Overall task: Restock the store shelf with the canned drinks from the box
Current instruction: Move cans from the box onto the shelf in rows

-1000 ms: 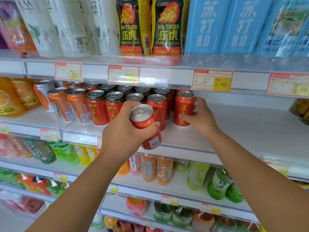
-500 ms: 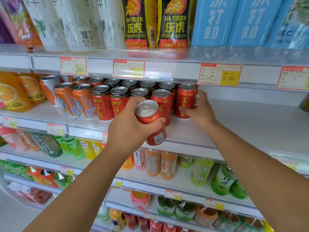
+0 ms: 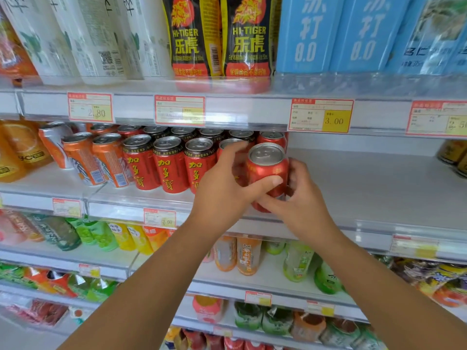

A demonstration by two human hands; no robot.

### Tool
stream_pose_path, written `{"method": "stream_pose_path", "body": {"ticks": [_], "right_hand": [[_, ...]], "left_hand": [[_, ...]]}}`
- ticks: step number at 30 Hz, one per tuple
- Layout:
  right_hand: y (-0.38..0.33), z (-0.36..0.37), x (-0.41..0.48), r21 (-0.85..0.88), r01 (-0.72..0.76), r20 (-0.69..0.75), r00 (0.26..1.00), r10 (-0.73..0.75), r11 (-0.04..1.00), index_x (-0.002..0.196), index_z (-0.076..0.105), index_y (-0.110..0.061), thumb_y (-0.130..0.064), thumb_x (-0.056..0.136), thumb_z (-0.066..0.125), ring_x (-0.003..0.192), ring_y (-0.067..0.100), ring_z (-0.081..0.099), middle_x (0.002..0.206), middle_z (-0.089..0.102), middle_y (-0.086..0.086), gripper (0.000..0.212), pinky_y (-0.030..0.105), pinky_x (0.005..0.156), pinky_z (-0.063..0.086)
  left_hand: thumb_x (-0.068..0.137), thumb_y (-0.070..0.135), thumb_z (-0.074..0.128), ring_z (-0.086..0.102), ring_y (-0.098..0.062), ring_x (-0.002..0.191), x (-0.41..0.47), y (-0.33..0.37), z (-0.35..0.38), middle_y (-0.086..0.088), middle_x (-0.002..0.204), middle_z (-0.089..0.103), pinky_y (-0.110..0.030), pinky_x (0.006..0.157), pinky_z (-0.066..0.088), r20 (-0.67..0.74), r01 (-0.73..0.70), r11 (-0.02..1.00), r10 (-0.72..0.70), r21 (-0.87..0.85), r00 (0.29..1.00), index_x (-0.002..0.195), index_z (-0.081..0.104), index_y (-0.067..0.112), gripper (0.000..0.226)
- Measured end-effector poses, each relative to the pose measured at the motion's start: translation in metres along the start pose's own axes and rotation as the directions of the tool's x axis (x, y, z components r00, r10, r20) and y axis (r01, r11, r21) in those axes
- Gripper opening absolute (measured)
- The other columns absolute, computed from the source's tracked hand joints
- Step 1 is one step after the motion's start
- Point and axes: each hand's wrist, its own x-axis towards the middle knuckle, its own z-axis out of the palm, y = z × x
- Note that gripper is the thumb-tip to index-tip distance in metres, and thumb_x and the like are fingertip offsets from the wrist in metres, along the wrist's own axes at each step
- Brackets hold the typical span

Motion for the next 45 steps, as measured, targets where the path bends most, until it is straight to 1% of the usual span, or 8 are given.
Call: {"method": "stream_pose_path", "body": {"ticks": [3, 8, 13, 17, 23, 29, 42, 45], "right_hand": [[0.010, -0.012, 0.015, -0.073, -0.043, -0.040, 0.998, 0.040, 0.996, 0.120, 0.040, -0.029, -0.030, 0.066, 0.086, 0.098, -0.001, 0.063, 0.112, 0.065, -0.011, 0.072, 0.019, 0.083, 0.050], [0.025, -0.018, 0.032, -0.141, -0.138, 0.049, 0.988, 0.146, 0.980, 0.120, 0.036, -0.031, -0.027, 0.073, 0.082, 0.103, 0.009, 0.060, 0.118, 0.060, -0.006, 0.065, 0.031, 0.091, 0.048], [0.028, -0.025, 0.038, -0.162, -0.189, 0.154, 0.965, 0.214, 0.969, 0.128, 0.042, -0.032, -0.029, 0.080, 0.076, 0.112, 0.011, 0.057, 0.128, 0.055, -0.004, 0.059, 0.033, 0.098, 0.044], [0.022, -0.032, 0.039, -0.189, -0.219, 0.242, 0.934, 0.262, 0.957, 0.133, 0.044, -0.031, -0.026, 0.085, 0.071, 0.104, 0.005, 0.059, 0.122, 0.061, -0.005, 0.055, 0.026, 0.090, 0.045], [0.025, -0.010, 0.033, -0.169, -0.208, -0.013, 0.978, 0.209, 0.963, 0.117, 0.041, -0.023, -0.032, 0.069, 0.085, 0.100, 0.009, 0.058, 0.113, 0.058, -0.005, 0.065, 0.027, 0.084, 0.045], [0.029, -0.011, 0.041, -0.270, -0.180, 0.035, 0.980, 0.197, 0.946, 0.124, 0.053, -0.022, -0.037, 0.075, 0.079, 0.107, 0.016, 0.058, 0.122, 0.058, 0.003, 0.058, 0.035, 0.094, 0.047], [0.031, -0.002, 0.041, -0.239, -0.164, -0.014, 0.986, 0.166, 0.957, 0.130, 0.044, -0.016, -0.030, 0.079, 0.077, 0.103, 0.016, 0.060, 0.116, 0.057, -0.003, 0.062, 0.032, 0.091, 0.047], [0.032, 0.000, 0.027, -0.217, -0.098, -0.174, 0.983, 0.060, 0.971, 0.130, 0.043, -0.020, -0.030, 0.075, 0.081, 0.107, 0.015, 0.057, 0.121, 0.055, 0.003, 0.068, 0.031, 0.095, 0.048]], "left_hand": [[0.067, 0.065, 0.072, 0.055, 0.002, 0.111, -0.010, -0.036, -0.010, 0.019, 0.122, 0.061, -0.025, 0.093, 0.047, 0.016, -0.028, 0.985, 0.026, 0.168, 1.000, 0.124, 0.058, 0.032, 0.067], [0.072, 0.066, 0.064, 0.059, -0.016, 0.095, -0.027, -0.099, -0.014, 0.007, 0.097, 0.069, -0.026, 0.085, 0.040, 0.017, -0.162, 0.838, 0.180, 0.520, 0.984, 0.098, 0.072, 0.022, 0.051], [0.076, 0.066, 0.059, 0.059, -0.018, 0.093, -0.029, -0.113, -0.003, 0.009, 0.095, 0.066, -0.033, 0.088, 0.039, 0.012, -0.234, 0.802, 0.272, 0.550, 0.962, 0.099, 0.069, 0.025, 0.048], [0.077, 0.065, 0.058, 0.057, -0.018, 0.088, -0.029, -0.115, -0.003, 0.008, 0.091, 0.063, -0.030, 0.086, 0.035, -0.003, -0.253, 0.803, 0.302, 0.539, 0.953, 0.099, 0.069, 0.024, 0.048], [0.078, 0.065, 0.057, 0.056, -0.019, 0.089, -0.030, -0.117, -0.001, 0.007, 0.092, 0.063, -0.031, 0.087, 0.036, -0.012, -0.238, 0.806, 0.291, 0.542, 0.957, 0.101, 0.069, 0.025, 0.048], [0.078, 0.065, 0.057, 0.055, -0.020, 0.089, -0.031, -0.116, 0.000, 0.006, 0.091, 0.062, -0.030, 0.088, 0.035, -0.009, -0.230, 0.806, 0.280, 0.545, 0.960, 0.102, 0.068, 0.024, 0.049], [0.077, 0.066, 0.058, 0.055, -0.018, 0.090, -0.030, -0.116, -0.003, 0.007, 0.093, 0.063, -0.027, 0.089, 0.032, 0.010, -0.234, 0.811, 0.271, 0.537, 0.962, 0.104, 0.068, 0.024, 0.051], [0.076, 0.056, 0.068, 0.056, -0.016, 0.103, -0.034, -0.110, -0.009, 0.008, 0.108, 0.066, -0.026, 0.099, 0.033, -0.022, -0.219, 0.871, 0.254, 0.441, 0.967, 0.112, 0.067, 0.024, 0.048]]}}
